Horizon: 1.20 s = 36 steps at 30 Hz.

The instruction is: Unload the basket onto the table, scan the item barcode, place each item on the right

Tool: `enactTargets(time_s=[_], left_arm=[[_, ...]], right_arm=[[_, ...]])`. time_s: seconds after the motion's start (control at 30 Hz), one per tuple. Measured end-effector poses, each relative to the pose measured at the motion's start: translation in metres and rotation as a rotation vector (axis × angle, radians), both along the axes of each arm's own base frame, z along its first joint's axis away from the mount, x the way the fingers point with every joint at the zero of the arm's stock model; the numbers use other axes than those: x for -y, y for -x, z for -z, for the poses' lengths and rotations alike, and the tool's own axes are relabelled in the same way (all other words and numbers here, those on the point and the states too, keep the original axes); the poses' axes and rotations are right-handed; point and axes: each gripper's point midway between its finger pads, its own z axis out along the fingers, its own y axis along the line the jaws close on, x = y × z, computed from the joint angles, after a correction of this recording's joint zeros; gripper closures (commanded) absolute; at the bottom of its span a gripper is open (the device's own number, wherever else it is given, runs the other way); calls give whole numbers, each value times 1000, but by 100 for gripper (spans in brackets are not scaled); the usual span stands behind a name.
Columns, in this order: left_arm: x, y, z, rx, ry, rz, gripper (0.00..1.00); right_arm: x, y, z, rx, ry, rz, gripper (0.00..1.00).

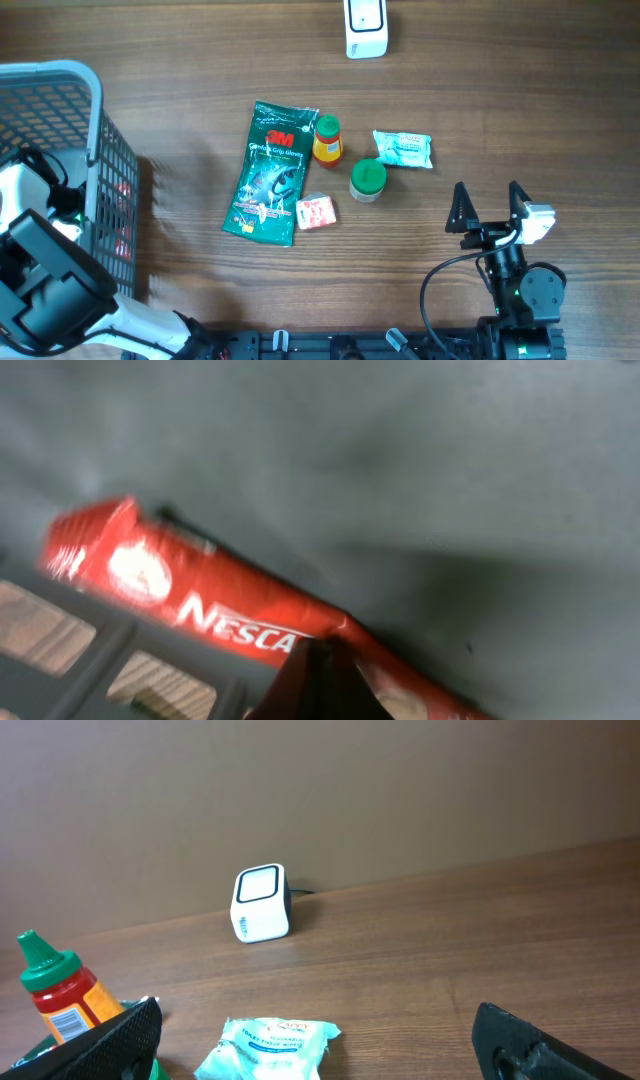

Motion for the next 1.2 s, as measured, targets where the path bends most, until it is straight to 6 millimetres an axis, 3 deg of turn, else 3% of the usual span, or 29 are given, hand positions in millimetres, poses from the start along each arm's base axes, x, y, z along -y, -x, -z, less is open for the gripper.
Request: enactTargets(time_s=[0.27, 0.4, 0.57, 0.6, 0.67, 0.7, 0.9, 1.13, 1.2], left_arm=[[-26, 18, 1, -73, -146, 10, 96], [-65, 37, -5, -101, -224, -38, 96], [-95, 33, -23, -24, -261, 45, 96], [-96, 26, -27, 22, -255, 117, 82], [-103, 12, -37, 93, -281, 269, 26], [-108, 6, -42, 123, -301, 355, 7], [-95, 10, -46, 164, -260, 802, 0], [-61, -40, -46, 188, -318, 1414, 1], [-59, -43, -46, 152, -329, 1503, 0]], right_arm=[[0, 0, 0, 0, 0, 0, 0], [0, 0, 0, 0, 0, 0, 0], [0, 0, 0, 0, 0, 0, 0], [0, 0, 0, 0, 0, 0, 0], [0, 0, 0, 0, 0, 0, 0], [0, 0, 0, 0, 0, 0, 0], [0, 0, 0, 0, 0, 0, 0], [0, 0, 0, 0, 0, 0, 0], [0, 0, 0, 0, 0, 0, 0]])
